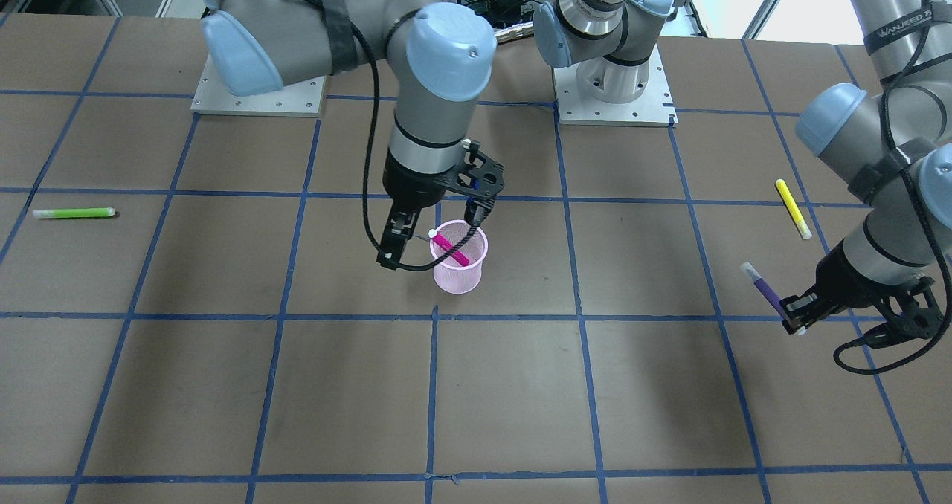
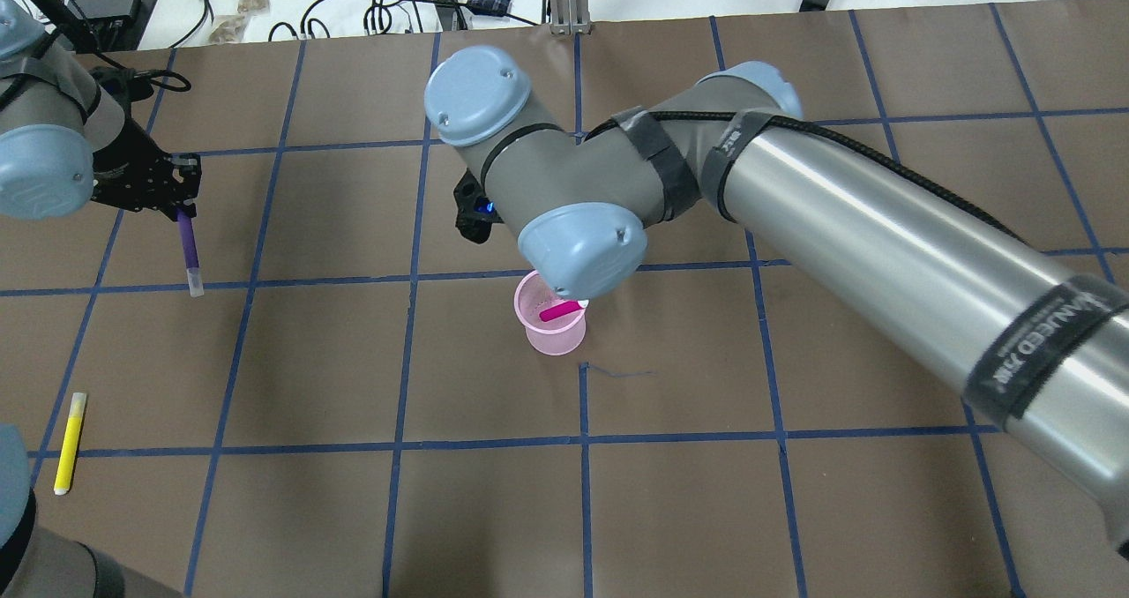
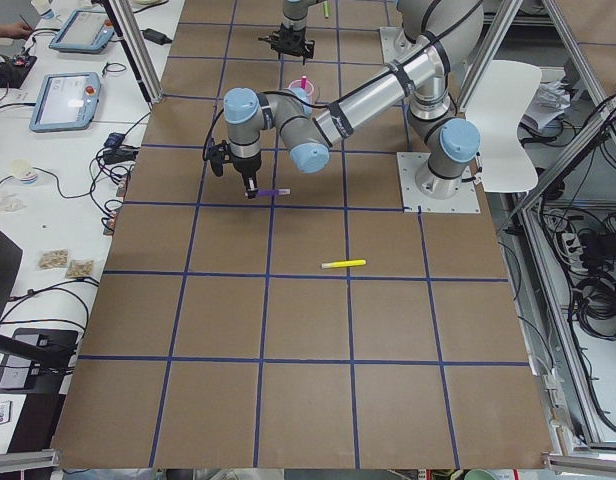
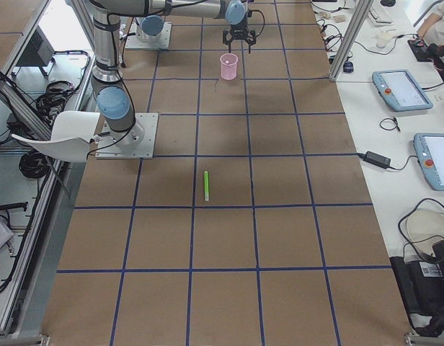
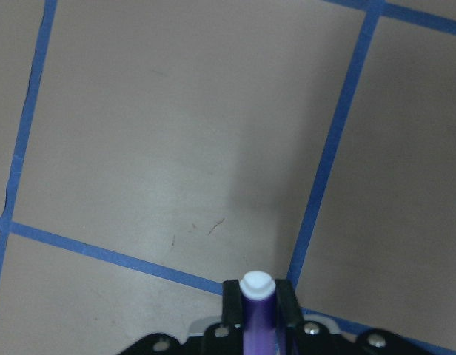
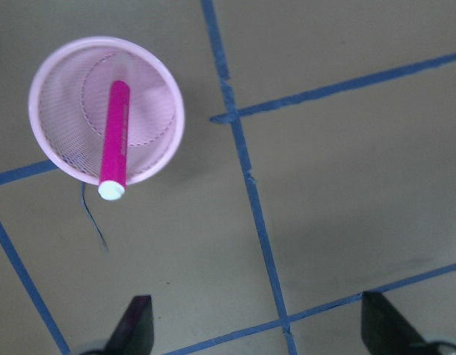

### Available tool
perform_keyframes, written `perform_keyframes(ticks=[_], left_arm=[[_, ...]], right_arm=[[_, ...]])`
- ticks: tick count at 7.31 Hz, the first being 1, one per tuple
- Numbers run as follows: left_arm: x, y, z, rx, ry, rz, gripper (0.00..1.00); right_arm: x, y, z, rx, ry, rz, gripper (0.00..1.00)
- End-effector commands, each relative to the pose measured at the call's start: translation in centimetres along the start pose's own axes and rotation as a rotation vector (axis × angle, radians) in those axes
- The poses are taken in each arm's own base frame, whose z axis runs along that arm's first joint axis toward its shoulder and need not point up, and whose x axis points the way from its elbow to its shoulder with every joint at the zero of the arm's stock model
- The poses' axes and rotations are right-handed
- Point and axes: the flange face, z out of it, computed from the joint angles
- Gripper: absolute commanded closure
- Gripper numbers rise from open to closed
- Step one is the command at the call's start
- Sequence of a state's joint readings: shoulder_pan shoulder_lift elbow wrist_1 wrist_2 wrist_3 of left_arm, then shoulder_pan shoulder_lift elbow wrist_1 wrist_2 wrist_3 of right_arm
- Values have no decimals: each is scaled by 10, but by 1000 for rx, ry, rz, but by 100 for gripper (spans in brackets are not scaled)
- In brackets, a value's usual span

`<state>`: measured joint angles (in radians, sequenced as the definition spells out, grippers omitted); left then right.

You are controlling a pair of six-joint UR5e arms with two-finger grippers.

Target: Insert purple and pink pens into pink cup

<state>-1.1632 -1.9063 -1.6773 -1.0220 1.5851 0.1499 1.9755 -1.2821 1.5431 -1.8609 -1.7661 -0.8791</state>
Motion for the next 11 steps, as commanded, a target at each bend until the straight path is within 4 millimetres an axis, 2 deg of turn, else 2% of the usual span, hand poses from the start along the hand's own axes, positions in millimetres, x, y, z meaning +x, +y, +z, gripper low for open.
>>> perform_keyframes(ticks=[1, 2, 4, 5, 6, 7, 8, 9, 10, 11], left_arm=[[56, -6, -41, 95, 43, 67, 100], [107, 4, -63, 131, 50, 121, 100], [214, 43, -91, 181, 102, 46, 100], [270, 71, -99, 214, 134, 56, 100], [323, 102, -97, 238, 134, 40, 100], [358, 128, -93, 265, 91, 51, 100], [376, 149, -84, 254, 111, -25, 100], [385, 169, -73, 265, 129, -54, 100], [388, 191, -72, 302, 158, -38, 100], [387, 203, -60, 303, 160, -33, 100]], right_arm=[[50, 81, -42, 142, -45, 180, 0], [69, 111, -48, 257, -131, 286, 0], [57, 173, -82, 216, -177, 437, 0], [61, 194, -86, 187, -189, 630, 0], [60, 195, -89, 175, -198, 785, 0], [57, 197, -93, 163, -214, 977, 0], [57, 197, -96, 155, -219, 1082, 0], [56, 203, -97, 109, -179, 1180, 0], [51, 198, -99, 72, -130, 1210, 0], [49, 190, -96, 74, -137, 1184, 0]])
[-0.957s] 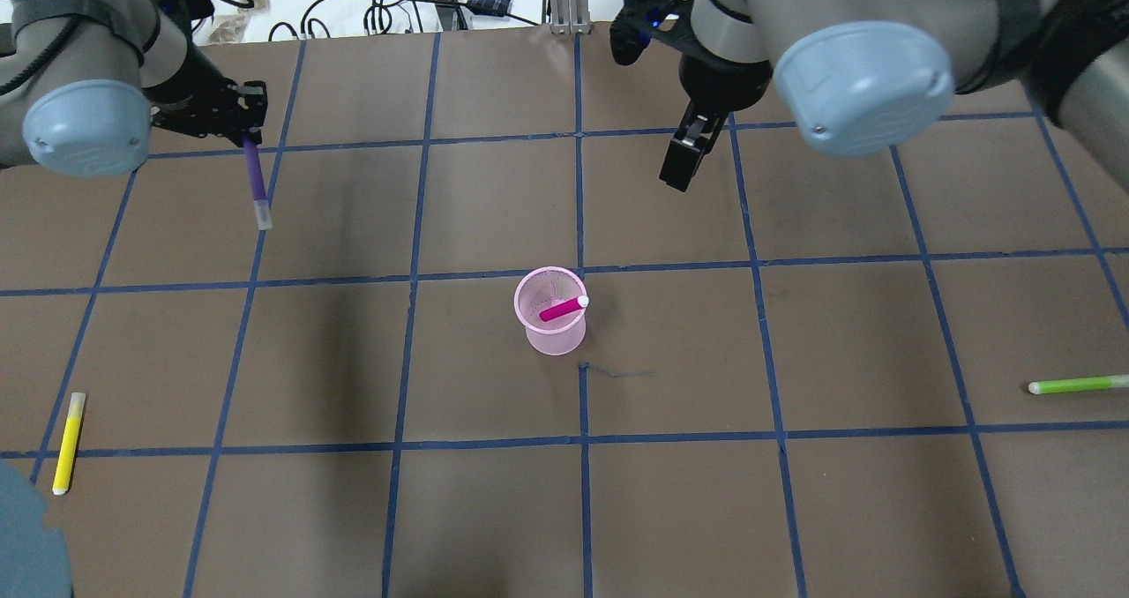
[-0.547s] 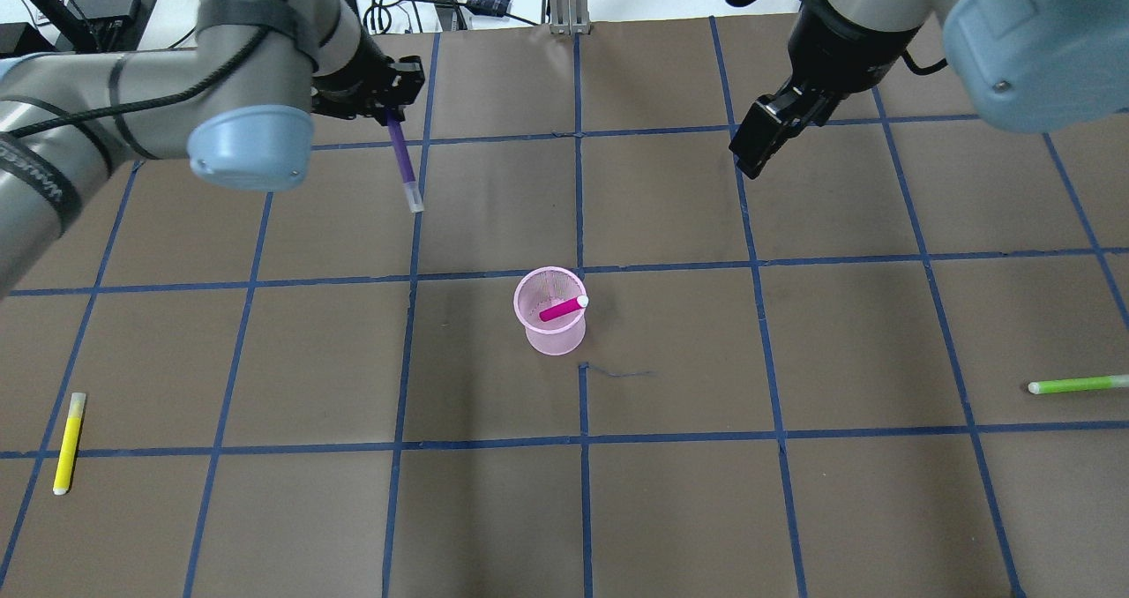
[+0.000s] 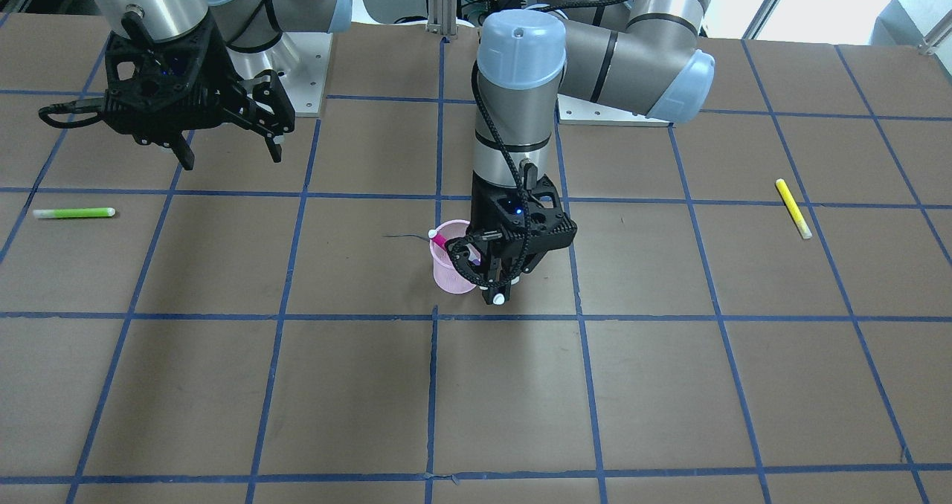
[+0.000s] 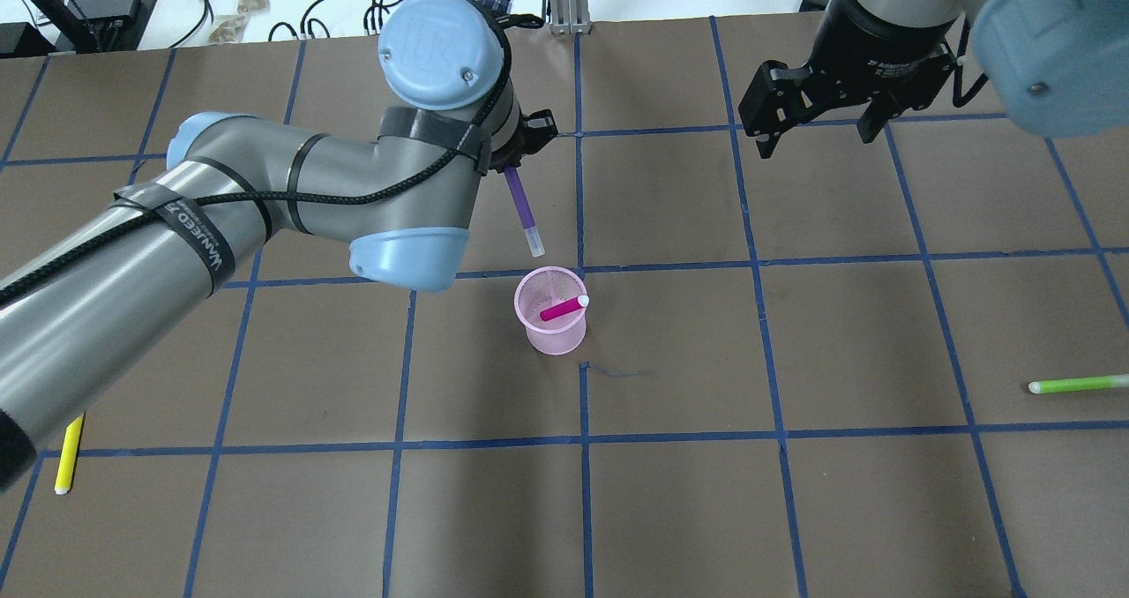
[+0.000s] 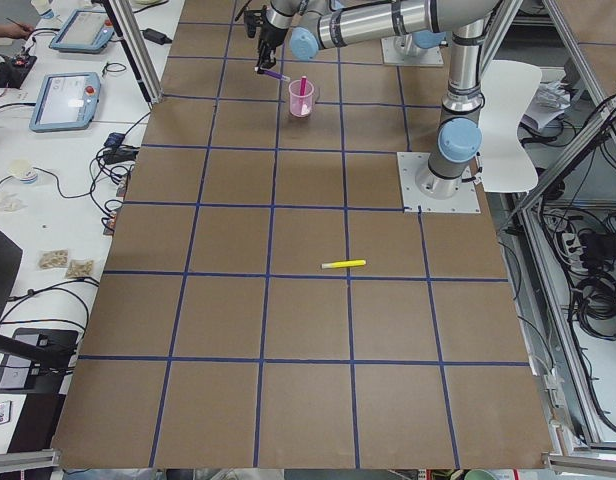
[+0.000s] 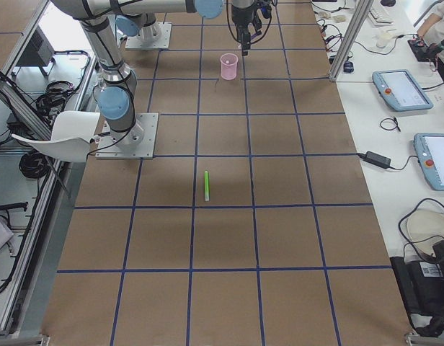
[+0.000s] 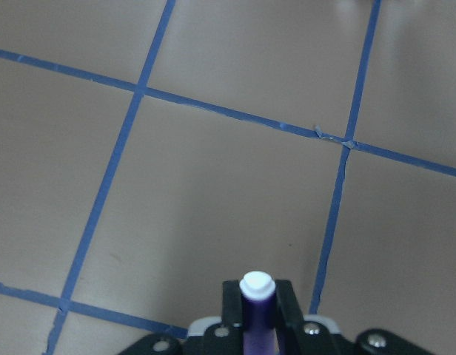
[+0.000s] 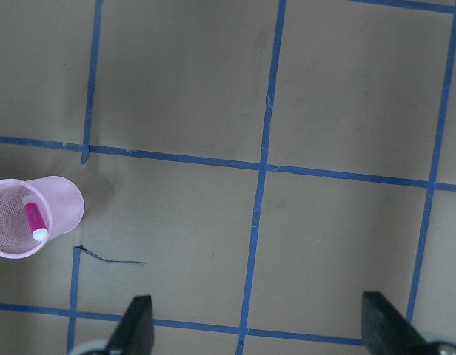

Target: Insert purple and pink pens into pink cup

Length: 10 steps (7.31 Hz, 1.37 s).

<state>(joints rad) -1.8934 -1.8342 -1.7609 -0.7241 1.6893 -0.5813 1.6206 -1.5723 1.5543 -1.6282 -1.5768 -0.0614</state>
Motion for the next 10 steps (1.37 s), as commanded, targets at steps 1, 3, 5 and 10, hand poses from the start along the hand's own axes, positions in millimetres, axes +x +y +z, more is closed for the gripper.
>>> perform_keyframes(ticks=[1, 3, 5, 10], left_arm=[[0, 28, 13, -1, 6, 2, 100], [-1, 41, 15, 14, -43, 30, 100], [4, 49, 17, 20, -57, 41, 100], [8, 80, 34, -28, -79, 84, 100]], right_arm=[[-9, 0, 3, -1, 21, 5, 0], [-9, -1, 5, -6, 23, -62, 0], [-9, 0, 7, -9, 21, -75, 0], [-9, 7, 13, -22, 20, -79, 0]])
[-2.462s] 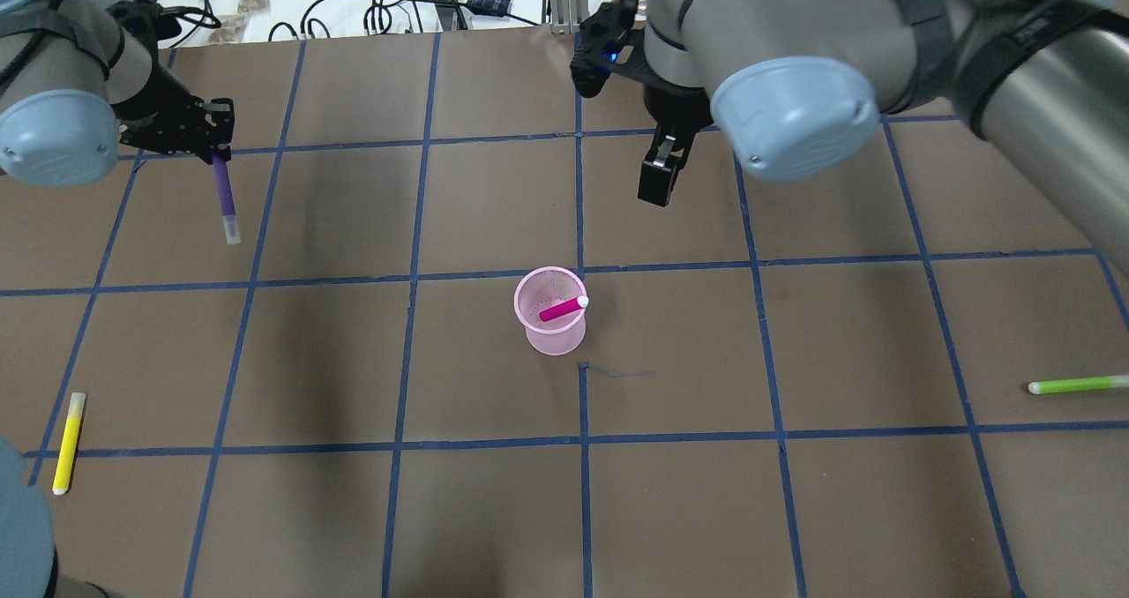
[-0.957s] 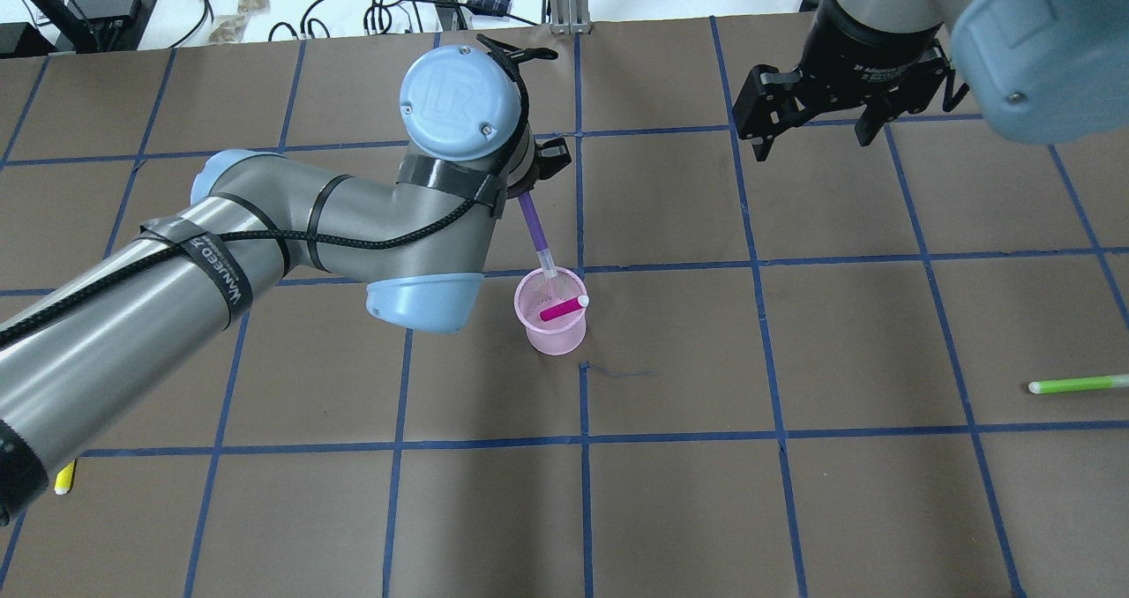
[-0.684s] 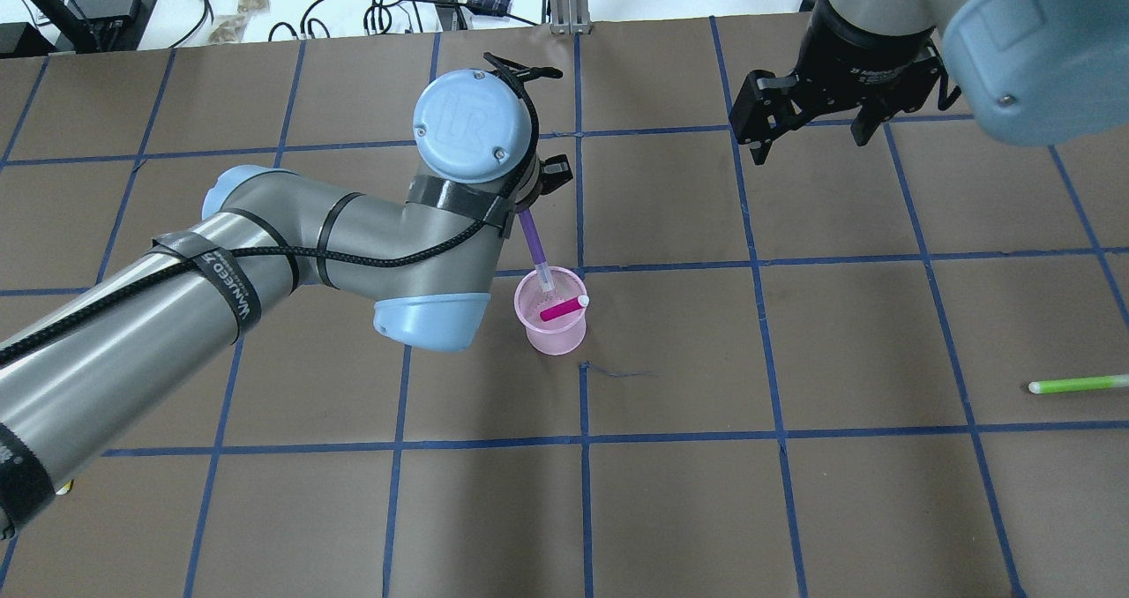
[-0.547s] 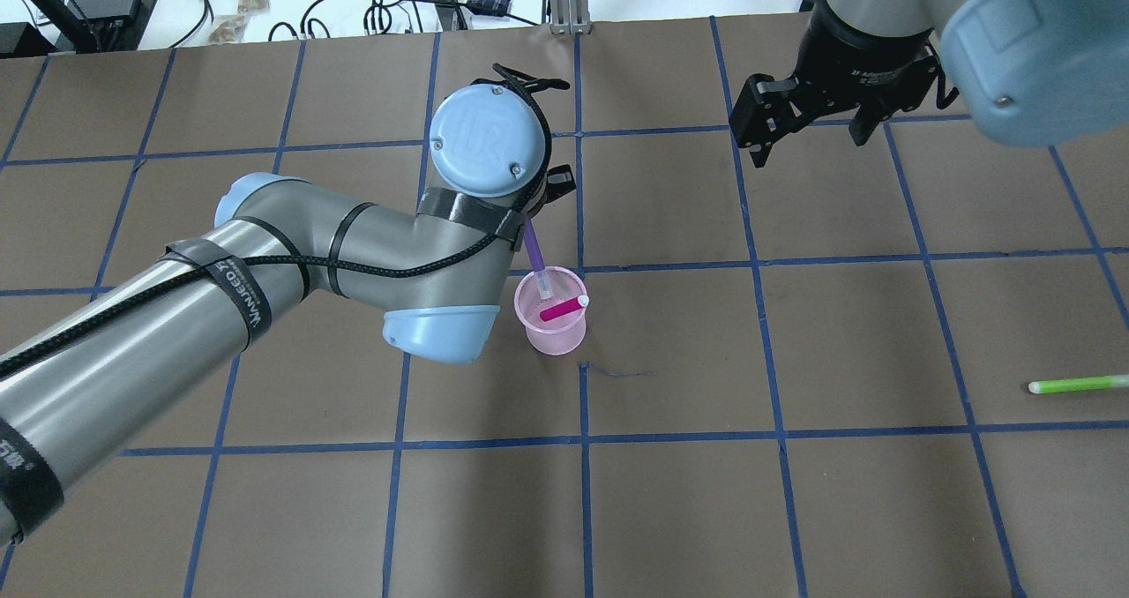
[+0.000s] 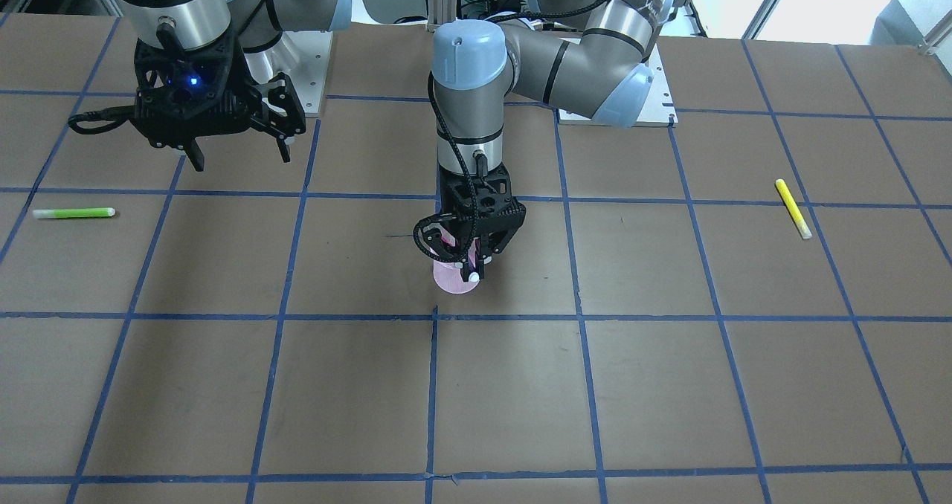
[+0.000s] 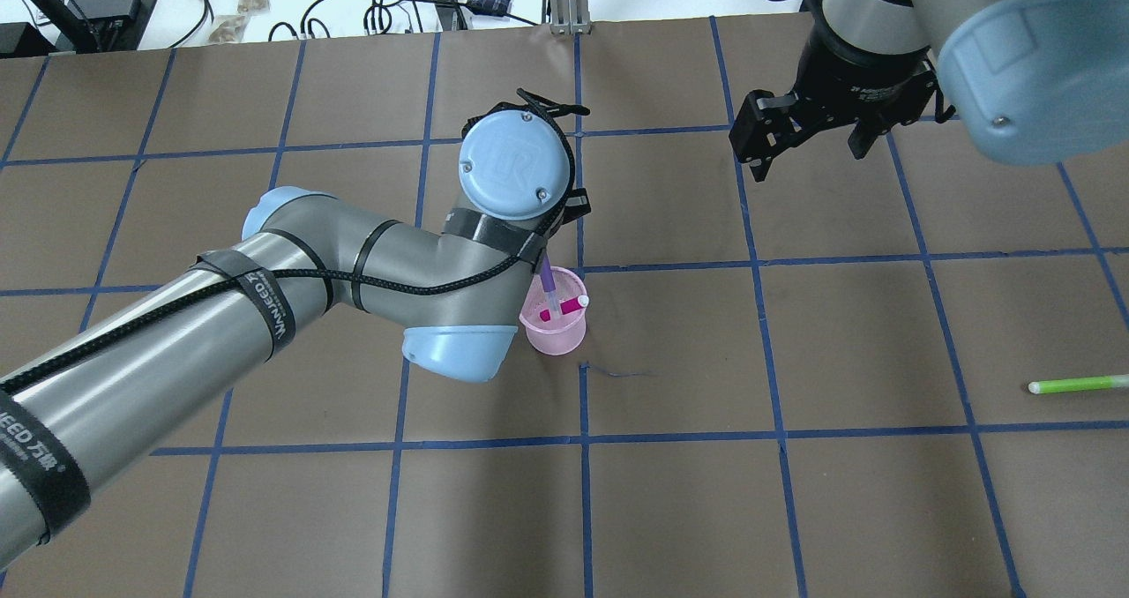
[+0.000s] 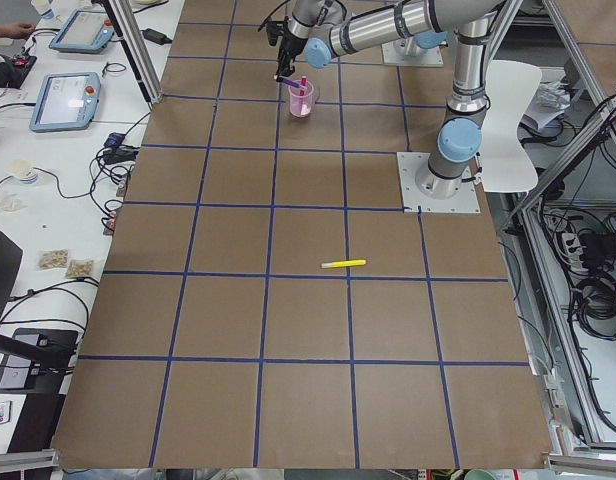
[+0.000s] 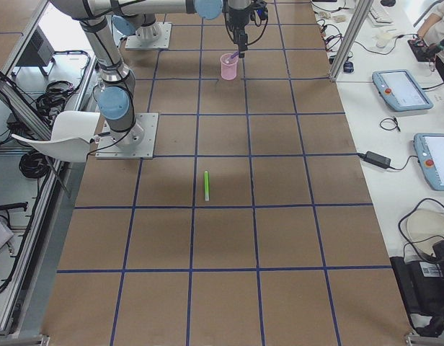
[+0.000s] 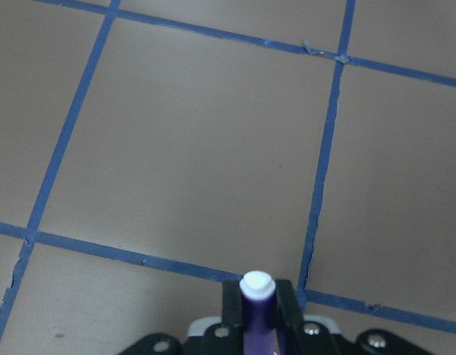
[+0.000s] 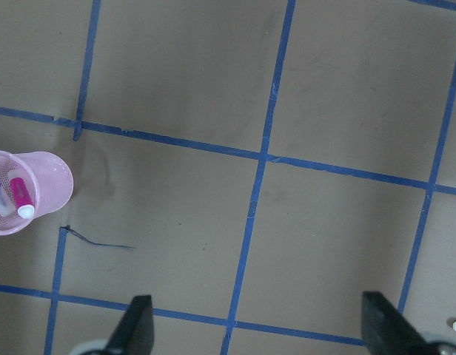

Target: Insert purple and pink pens into pink cup

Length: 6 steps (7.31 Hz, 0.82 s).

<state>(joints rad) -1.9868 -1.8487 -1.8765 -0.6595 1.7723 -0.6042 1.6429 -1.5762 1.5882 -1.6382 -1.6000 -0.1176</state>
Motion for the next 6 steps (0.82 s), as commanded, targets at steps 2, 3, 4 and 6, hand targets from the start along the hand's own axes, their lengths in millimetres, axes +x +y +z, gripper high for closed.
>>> perform_keyframes(ticks=[2, 3, 4, 6], left_arm=[[-2, 10, 6, -16, -9, 8, 100], [-2, 8, 2, -9, -4, 6, 47], [-2, 8, 2, -9, -2, 6, 1], [-1, 10, 6, -20, -2, 8, 0]], right_arm=[[0, 0, 0, 0, 0, -1, 0], [0, 0, 0, 0, 0, -1, 0], [0, 0, 0, 0, 0, -1, 0], [0, 0, 0, 0, 0, -1, 0]])
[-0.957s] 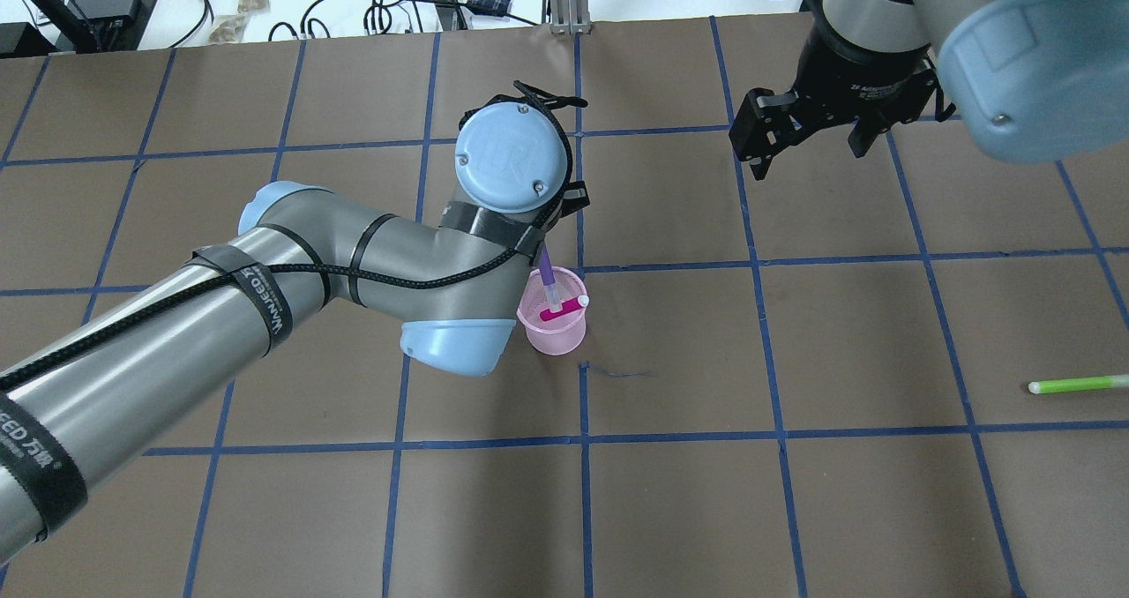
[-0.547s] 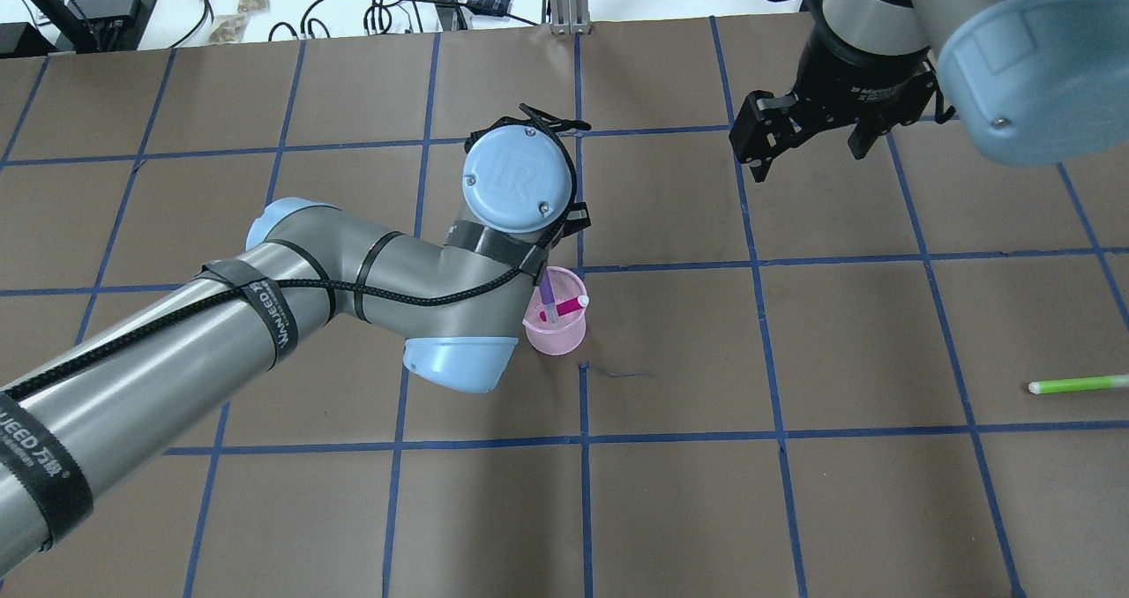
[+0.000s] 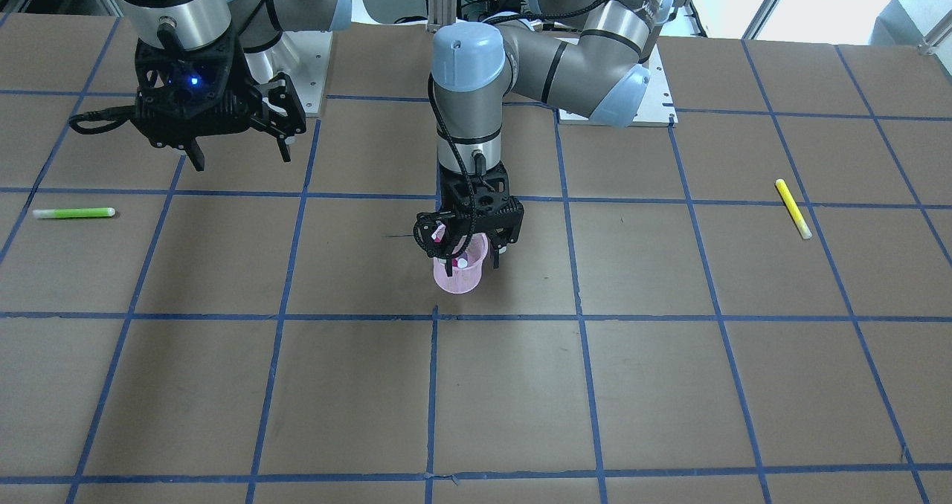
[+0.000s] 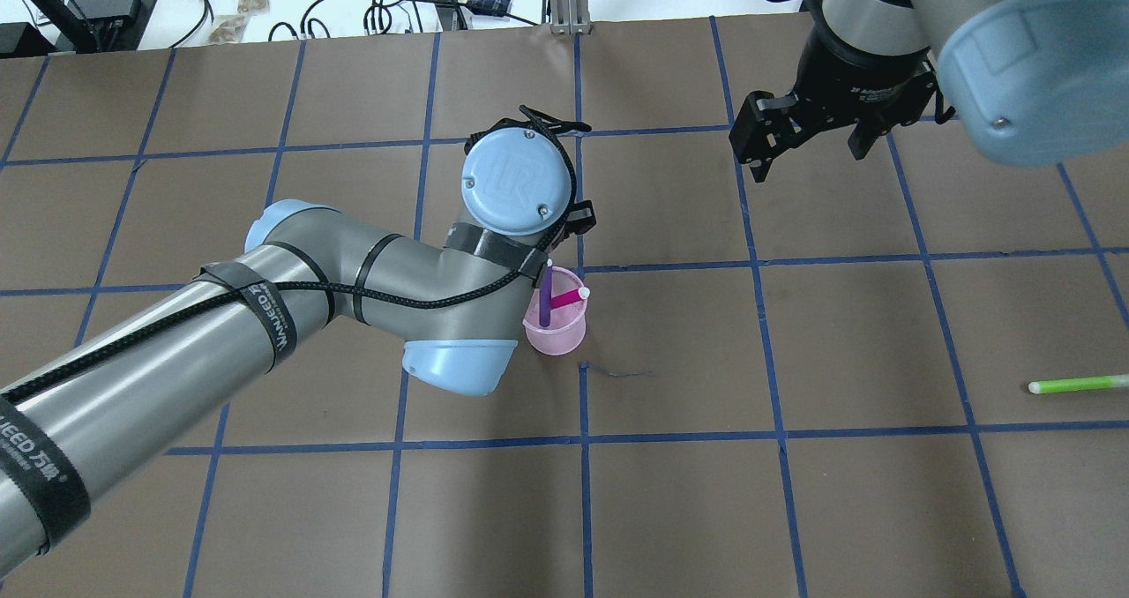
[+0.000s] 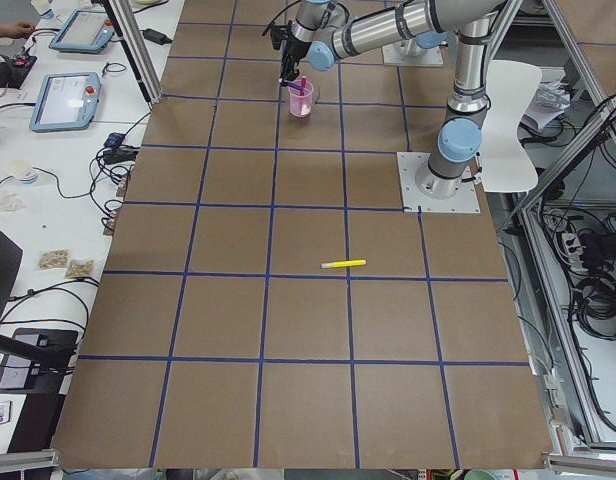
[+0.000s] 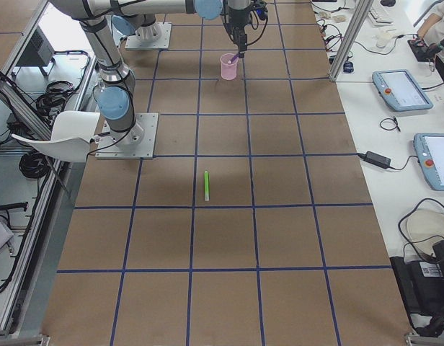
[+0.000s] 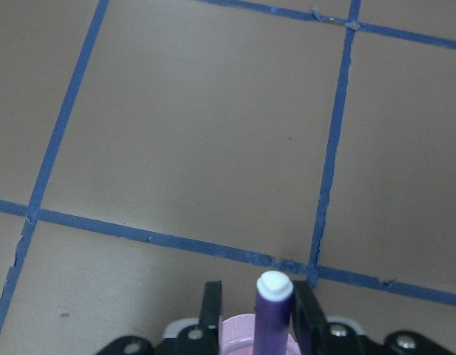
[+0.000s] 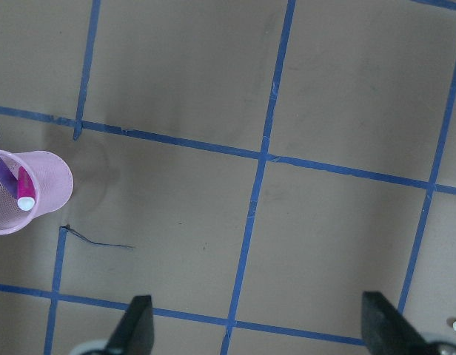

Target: Insert purple and pink pens into pink cup

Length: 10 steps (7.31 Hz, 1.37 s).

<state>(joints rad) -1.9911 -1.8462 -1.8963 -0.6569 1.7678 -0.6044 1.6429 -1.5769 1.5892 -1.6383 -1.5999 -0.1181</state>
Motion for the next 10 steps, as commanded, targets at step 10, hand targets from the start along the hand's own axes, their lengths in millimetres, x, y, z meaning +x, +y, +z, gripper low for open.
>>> perform_keyframes(ticks=[10], left_arm=[[-219, -159, -117, -264, -37, 215, 0]], right_arm=[[0, -1, 1, 0, 2, 0, 0]])
